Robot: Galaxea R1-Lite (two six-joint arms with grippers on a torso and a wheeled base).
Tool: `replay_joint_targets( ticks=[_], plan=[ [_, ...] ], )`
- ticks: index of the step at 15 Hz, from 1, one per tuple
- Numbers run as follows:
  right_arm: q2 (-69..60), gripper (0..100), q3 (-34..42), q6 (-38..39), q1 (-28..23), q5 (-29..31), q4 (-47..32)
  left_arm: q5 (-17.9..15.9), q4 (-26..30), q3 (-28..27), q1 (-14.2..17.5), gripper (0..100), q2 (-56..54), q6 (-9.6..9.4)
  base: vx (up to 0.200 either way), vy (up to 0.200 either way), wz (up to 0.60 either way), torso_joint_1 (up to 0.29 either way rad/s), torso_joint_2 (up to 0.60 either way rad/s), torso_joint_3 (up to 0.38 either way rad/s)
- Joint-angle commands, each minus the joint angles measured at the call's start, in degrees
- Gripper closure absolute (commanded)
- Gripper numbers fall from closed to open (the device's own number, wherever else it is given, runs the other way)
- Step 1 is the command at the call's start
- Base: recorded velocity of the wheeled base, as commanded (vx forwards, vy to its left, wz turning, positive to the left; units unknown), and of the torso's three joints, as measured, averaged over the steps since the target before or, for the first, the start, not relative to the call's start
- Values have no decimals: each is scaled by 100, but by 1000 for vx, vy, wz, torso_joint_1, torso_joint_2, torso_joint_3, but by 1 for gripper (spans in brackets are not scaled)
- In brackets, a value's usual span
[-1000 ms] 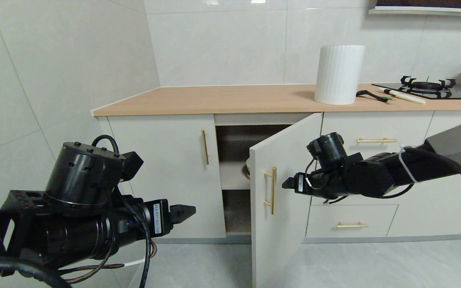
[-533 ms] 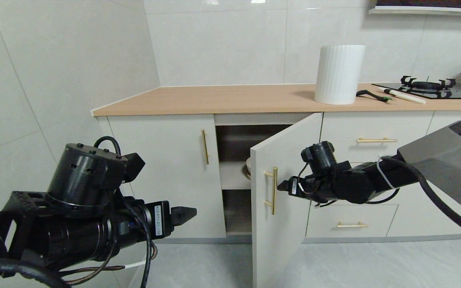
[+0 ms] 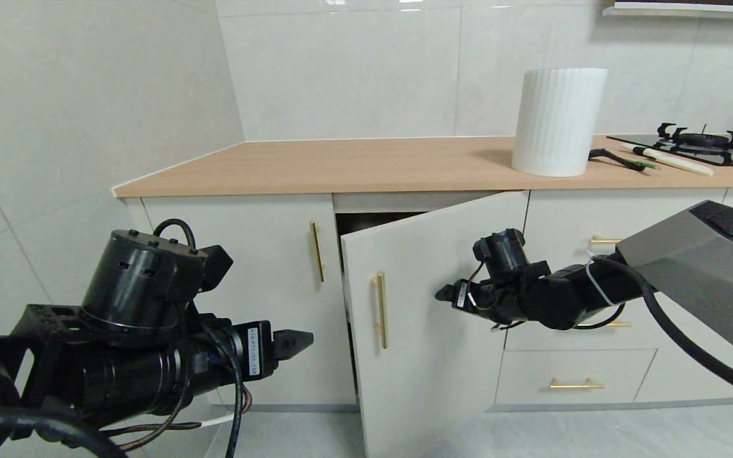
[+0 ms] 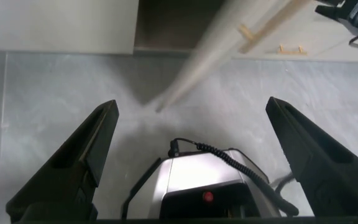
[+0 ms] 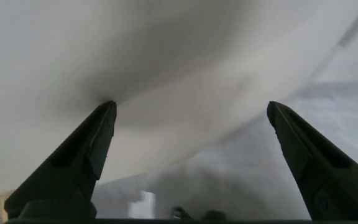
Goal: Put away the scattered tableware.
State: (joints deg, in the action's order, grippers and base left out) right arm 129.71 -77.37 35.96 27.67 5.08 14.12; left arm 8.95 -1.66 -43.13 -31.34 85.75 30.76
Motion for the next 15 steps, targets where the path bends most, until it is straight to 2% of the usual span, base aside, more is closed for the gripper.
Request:
replay_joint_targets(
  ticks=[1, 9, 15],
  plan=[
    [37, 0, -59, 69, 19, 1, 30, 2, -1, 6, -3, 0, 30, 0, 0, 0, 0, 0, 0, 0],
    [371, 0, -876, 1211, -51, 160, 30, 2, -19, 6, -3, 0, 38, 0, 0, 0, 0, 0, 0, 0],
    [863, 0, -1570, 1405, -218, 810, 21, 10, -19, 6, -3, 0, 109, 0, 0, 0, 0, 0, 0, 0]
  ],
)
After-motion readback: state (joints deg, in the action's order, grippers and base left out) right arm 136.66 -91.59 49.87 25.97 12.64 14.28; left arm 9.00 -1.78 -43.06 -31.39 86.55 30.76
